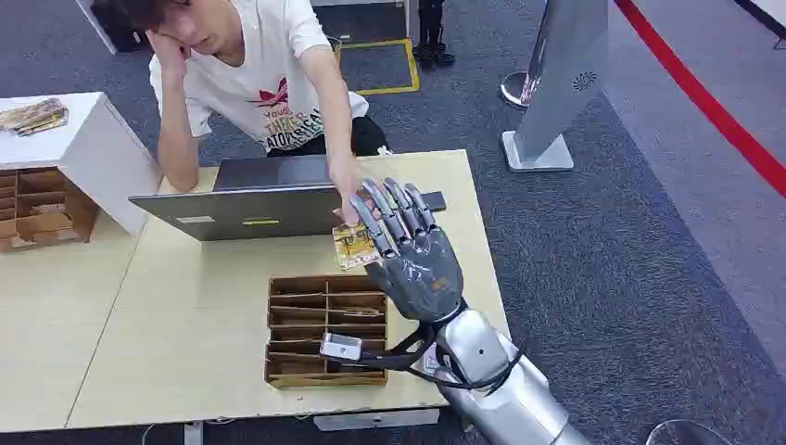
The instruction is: Pass the card to the sensor for recognition and then transmit it.
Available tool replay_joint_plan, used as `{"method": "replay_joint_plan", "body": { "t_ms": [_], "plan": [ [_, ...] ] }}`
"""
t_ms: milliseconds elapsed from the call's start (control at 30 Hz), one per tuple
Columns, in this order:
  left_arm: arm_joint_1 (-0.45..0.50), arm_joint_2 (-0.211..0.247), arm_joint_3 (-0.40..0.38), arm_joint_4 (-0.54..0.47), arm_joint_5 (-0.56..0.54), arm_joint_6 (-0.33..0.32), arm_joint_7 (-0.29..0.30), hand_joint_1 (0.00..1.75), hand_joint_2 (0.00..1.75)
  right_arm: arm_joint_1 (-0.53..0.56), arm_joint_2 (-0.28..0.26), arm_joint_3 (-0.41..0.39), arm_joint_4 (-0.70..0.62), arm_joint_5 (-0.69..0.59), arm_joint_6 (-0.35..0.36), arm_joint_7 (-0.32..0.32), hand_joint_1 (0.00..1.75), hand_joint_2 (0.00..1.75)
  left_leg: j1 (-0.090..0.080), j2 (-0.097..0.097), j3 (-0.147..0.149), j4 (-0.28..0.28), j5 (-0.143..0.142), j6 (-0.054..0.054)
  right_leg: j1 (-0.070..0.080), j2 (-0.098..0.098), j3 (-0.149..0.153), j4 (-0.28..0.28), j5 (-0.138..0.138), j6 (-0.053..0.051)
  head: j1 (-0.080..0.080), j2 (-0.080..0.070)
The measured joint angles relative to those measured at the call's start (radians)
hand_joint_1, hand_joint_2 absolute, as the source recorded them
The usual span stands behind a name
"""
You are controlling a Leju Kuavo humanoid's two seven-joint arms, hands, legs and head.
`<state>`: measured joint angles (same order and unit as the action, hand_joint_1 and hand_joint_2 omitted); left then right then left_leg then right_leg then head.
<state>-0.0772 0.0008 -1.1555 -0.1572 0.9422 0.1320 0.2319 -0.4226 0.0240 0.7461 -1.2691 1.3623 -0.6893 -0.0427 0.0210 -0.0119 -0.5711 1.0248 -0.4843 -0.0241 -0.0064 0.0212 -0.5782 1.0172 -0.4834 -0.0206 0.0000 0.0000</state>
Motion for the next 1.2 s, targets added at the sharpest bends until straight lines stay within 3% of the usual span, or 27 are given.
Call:
{"method": "replay_joint_plan", "body": {
  "t_ms": [167,200,233,400,433,467,1200],
  "plan": [
    [0.000,0.000,-0.006,0.000,-0.001,0.000,0.000,0.00,0.00,-0.007,0.011,-0.013,0.022,0.015,0.000,0.009,0.05,1.75,0.000,0.000,0.000,0.000,0.000,0.000,0.000,0.000,0.000,0.000,0.000,0.000,0.000,0.000],
    [0.000,0.000,-0.006,0.000,-0.002,0.000,0.000,0.00,0.00,-0.008,0.013,-0.016,0.025,0.021,0.000,0.011,0.87,1.75,0.000,0.000,0.000,0.000,0.000,0.000,0.000,0.000,0.000,0.000,0.000,0.000,0.000,0.000],
    [-0.001,0.000,-0.007,0.000,-0.002,0.000,0.001,0.00,0.00,-0.008,0.016,-0.018,0.028,0.024,0.000,0.011,1.19,1.75,0.000,0.000,0.000,0.000,0.000,0.000,0.000,0.000,0.000,0.000,0.000,0.000,0.000,0.000],
    [-0.001,0.000,-0.012,0.000,-0.003,0.000,0.001,0.00,0.00,-0.010,0.026,-0.026,0.039,0.036,0.000,0.015,1.19,1.75,0.000,0.000,0.000,0.000,0.000,0.000,0.000,0.000,0.000,0.000,0.000,0.000,0.000,0.000],
    [-0.001,0.000,-0.013,0.000,-0.003,0.000,0.000,0.00,0.00,-0.010,0.027,-0.027,0.039,0.037,0.000,0.016,1.54,1.75,0.000,0.000,0.000,0.000,0.000,0.000,0.000,0.000,0.000,0.000,0.000,0.000,0.000,0.000],
    [-0.001,0.000,-0.013,0.000,-0.003,0.000,0.000,0.00,0.00,-0.010,0.027,-0.027,0.040,0.037,0.000,0.016,1.75,1.75,0.000,0.000,0.000,0.000,0.000,0.000,0.000,0.000,0.000,0.000,0.000,0.000,0.000,0.000],
    [-0.001,0.000,-0.021,0.000,0.003,0.003,0.000,0.00,0.00,0.008,0.032,-0.034,0.043,0.043,0.000,0.032,1.75,1.75,0.000,0.000,0.000,0.000,0.000,0.000,0.000,0.000,0.000,0.000,0.000,0.000,0.000,0.000]
  ]
}}
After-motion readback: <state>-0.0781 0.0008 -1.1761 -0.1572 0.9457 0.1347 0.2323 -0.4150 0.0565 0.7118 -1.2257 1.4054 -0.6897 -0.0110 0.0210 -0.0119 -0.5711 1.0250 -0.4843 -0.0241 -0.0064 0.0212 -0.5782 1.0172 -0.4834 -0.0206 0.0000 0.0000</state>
